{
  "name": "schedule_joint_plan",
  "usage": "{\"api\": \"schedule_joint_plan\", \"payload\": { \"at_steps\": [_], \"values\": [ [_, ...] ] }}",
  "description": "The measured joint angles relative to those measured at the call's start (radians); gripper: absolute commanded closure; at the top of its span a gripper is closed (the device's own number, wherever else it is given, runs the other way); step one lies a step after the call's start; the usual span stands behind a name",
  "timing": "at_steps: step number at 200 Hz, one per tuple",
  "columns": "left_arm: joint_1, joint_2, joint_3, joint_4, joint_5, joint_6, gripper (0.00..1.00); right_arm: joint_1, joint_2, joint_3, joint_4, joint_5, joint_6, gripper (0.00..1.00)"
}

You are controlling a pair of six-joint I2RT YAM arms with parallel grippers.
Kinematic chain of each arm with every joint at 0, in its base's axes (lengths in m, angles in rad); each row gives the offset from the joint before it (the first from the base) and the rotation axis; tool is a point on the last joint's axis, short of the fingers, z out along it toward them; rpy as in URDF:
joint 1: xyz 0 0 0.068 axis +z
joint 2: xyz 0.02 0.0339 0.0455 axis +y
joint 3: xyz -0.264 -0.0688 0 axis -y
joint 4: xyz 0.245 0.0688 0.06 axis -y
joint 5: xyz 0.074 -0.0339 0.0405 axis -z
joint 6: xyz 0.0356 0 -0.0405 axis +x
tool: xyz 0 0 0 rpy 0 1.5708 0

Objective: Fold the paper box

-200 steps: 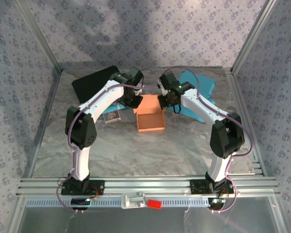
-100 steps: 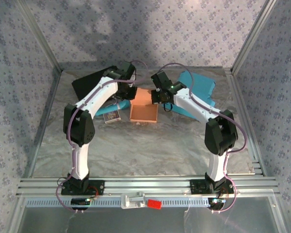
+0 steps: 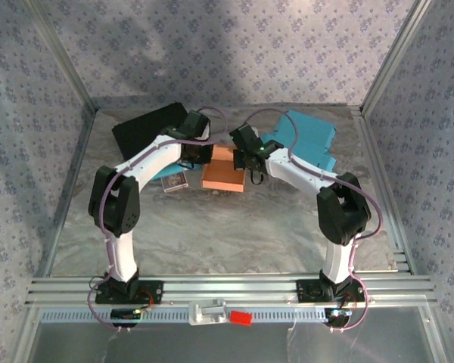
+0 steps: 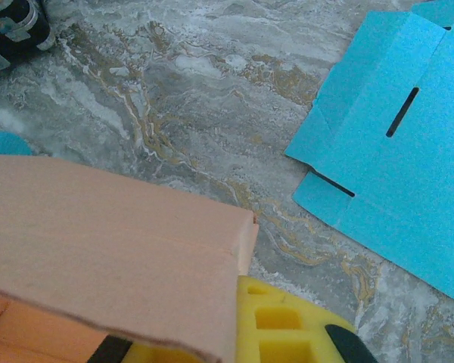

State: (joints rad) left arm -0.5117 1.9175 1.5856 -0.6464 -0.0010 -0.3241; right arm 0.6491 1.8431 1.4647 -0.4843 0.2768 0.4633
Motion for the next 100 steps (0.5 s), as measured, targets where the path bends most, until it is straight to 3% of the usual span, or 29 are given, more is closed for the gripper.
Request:
{"api": "schedule_joint_plan", "payload": {
  "at_steps": [56, 100],
  "values": [
    [-0.007, -0.01, -0.003, 0.008, 0.014, -0.039, 1.0, 0.018, -0.015, -0.01, -0.021, 0.036, 0.106, 1.0],
    [-0.002, 0.066, 0.178, -0.127, 0.028, -0.072, 1.0, -0.004, 0.053, 0.178, -0.157, 0.057, 0.185, 1.0]
  ]
}}
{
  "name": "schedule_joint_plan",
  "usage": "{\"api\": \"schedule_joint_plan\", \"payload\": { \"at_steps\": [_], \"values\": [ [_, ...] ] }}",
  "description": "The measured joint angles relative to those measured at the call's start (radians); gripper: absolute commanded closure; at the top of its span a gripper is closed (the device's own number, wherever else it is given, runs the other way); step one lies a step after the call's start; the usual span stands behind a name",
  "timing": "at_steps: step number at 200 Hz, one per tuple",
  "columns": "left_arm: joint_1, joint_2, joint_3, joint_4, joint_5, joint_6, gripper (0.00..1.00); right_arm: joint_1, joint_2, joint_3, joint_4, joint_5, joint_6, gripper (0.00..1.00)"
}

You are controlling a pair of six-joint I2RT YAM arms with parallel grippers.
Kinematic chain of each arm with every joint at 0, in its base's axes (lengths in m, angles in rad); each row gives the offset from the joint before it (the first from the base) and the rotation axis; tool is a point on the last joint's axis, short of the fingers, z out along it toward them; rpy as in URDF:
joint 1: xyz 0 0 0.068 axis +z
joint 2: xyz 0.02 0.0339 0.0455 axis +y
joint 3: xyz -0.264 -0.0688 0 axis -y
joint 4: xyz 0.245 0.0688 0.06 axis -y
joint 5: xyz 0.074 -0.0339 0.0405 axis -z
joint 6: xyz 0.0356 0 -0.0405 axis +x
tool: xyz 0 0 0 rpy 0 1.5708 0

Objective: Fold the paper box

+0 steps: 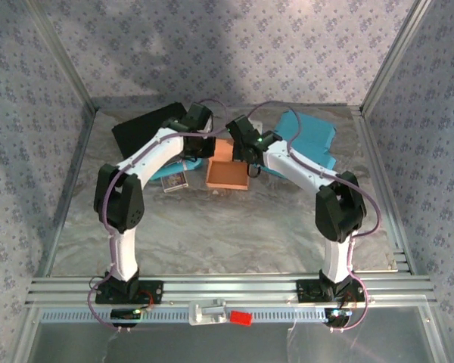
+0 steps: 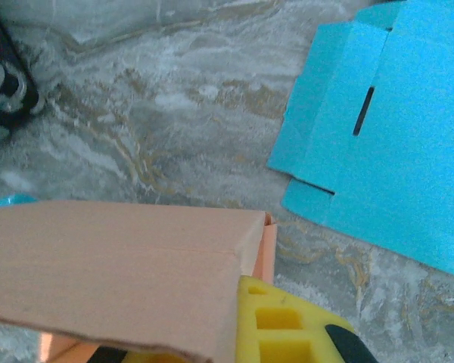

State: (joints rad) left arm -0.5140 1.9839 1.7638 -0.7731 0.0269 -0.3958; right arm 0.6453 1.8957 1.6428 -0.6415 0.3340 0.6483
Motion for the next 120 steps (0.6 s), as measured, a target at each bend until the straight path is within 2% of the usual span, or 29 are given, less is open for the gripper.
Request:
{"api": "schedule_joint_plan", "payload": {
  "at_steps": [51, 120],
  "values": [
    [0.002, 0.016, 0.013, -0.035, 0.021, -0.007, 1.0, -0.005, 0.022, 0.002, -0.016, -0.002, 0.024, 1.0],
    [-0.015, -0.034, -0.179, 0.113, 0.035, -0.01, 1.0, 0.008, 0.014, -0.093, 0.017, -0.014, 0.046, 1.0]
  ]
}}
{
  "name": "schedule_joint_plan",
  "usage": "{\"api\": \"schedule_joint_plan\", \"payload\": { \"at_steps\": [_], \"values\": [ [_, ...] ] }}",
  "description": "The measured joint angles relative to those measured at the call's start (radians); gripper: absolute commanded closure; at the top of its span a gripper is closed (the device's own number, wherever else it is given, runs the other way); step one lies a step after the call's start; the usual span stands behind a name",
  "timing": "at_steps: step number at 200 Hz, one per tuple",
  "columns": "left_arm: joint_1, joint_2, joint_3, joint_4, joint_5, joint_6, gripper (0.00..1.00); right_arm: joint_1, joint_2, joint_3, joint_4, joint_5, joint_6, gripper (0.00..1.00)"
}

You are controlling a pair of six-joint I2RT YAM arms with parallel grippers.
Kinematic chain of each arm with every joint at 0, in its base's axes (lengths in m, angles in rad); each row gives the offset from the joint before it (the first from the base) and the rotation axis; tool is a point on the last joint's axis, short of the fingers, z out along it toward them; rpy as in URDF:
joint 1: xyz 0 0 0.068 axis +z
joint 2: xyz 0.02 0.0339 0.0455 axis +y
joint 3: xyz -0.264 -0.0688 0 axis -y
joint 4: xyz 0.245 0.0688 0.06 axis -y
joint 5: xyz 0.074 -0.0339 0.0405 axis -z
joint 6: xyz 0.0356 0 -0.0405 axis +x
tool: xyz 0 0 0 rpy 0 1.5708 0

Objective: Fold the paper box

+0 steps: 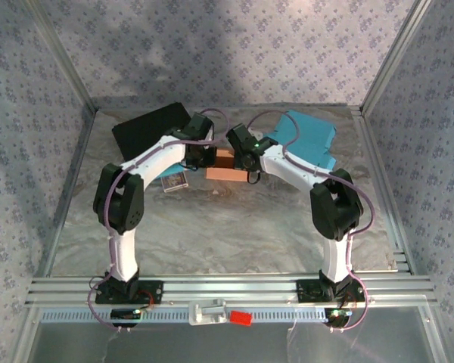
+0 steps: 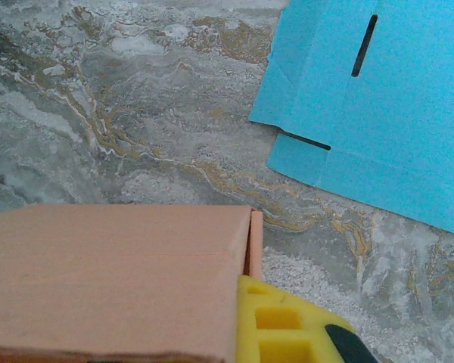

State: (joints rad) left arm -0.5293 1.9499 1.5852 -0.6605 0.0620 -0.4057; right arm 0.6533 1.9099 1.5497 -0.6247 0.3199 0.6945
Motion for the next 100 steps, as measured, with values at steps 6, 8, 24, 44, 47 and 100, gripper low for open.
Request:
{"api": "schedule_joint_plan", "payload": {
  "at_steps": [6, 8, 24, 44, 47, 100],
  "values": [
    [-0.002, -0.008, -0.013, 0.008, -0.003, 0.0, 1.0, 0.002, -0.003, 0.0, 0.0, 0.0, 0.002, 1.0],
    [-0.002, -0.011, -0.017, 0.011, -0.004, 0.0, 1.0, 0.002, -0.004, 0.0, 0.0, 0.002, 0.002, 1.0],
    [-0.004, -0.027, -0.04, 0.02, -0.007, 0.0, 1.0, 0.006, -0.01, -0.001, -0.001, 0.003, 0.003, 1.0],
    [-0.004, -0.032, -0.051, 0.03, -0.008, 0.0, 1.0, 0.011, -0.014, -0.001, -0.009, 0.003, 0.01, 0.91],
    [-0.004, -0.032, -0.051, 0.031, -0.008, 0.0, 1.0, 0.011, -0.014, -0.001, -0.013, 0.002, 0.013, 0.87],
    [-0.027, -0.032, -0.053, 0.038, -0.007, 0.001, 1.0, 0.013, -0.092, -0.001, -0.098, -0.149, 0.09, 0.36]
  ]
}}
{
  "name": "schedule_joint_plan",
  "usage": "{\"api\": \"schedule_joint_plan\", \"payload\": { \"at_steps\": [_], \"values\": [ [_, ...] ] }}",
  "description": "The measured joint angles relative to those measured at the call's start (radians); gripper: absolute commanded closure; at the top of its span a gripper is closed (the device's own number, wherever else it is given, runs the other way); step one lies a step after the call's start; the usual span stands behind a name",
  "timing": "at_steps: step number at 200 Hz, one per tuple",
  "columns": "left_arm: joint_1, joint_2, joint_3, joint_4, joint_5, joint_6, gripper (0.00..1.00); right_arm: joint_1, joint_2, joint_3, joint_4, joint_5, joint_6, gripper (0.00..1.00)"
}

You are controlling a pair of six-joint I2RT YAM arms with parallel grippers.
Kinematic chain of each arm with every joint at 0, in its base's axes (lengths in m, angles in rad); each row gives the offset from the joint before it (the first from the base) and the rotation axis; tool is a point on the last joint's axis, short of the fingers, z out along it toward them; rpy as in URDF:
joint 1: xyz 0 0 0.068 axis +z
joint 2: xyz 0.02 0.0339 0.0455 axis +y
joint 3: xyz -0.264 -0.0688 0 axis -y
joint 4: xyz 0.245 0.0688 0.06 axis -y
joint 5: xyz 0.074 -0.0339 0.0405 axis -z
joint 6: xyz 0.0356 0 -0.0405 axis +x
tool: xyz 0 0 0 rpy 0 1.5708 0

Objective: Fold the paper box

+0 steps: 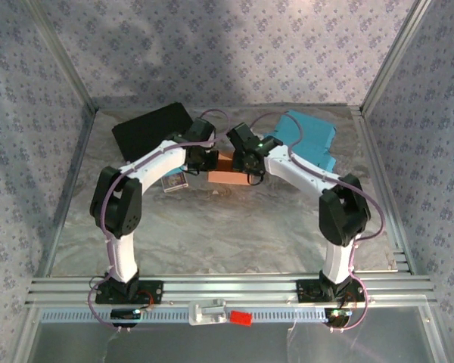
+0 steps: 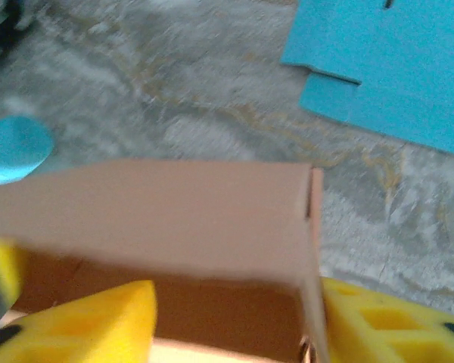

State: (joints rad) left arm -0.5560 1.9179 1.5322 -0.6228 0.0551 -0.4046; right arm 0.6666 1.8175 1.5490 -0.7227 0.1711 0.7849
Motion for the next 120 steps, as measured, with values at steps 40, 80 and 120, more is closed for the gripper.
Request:
{"api": "schedule_joint_plan", "payload": {
  "at_steps": [40, 80, 120],
  "values": [
    [-0.017, -0.011, -0.017, 0.013, -0.012, 0.016, 1.0, -0.011, -0.161, -0.015, -0.023, -0.18, 0.076, 0.31],
    [-0.037, -0.05, -0.082, 0.06, -0.037, 0.023, 1.0, -0.139, -0.303, -0.047, -0.024, -0.334, 0.198, 0.32],
    [-0.063, -0.125, -0.2, 0.139, -0.064, 0.026, 0.98, -0.357, -0.237, -0.055, -0.072, -0.5, 0.266, 0.3]
  ]
}}
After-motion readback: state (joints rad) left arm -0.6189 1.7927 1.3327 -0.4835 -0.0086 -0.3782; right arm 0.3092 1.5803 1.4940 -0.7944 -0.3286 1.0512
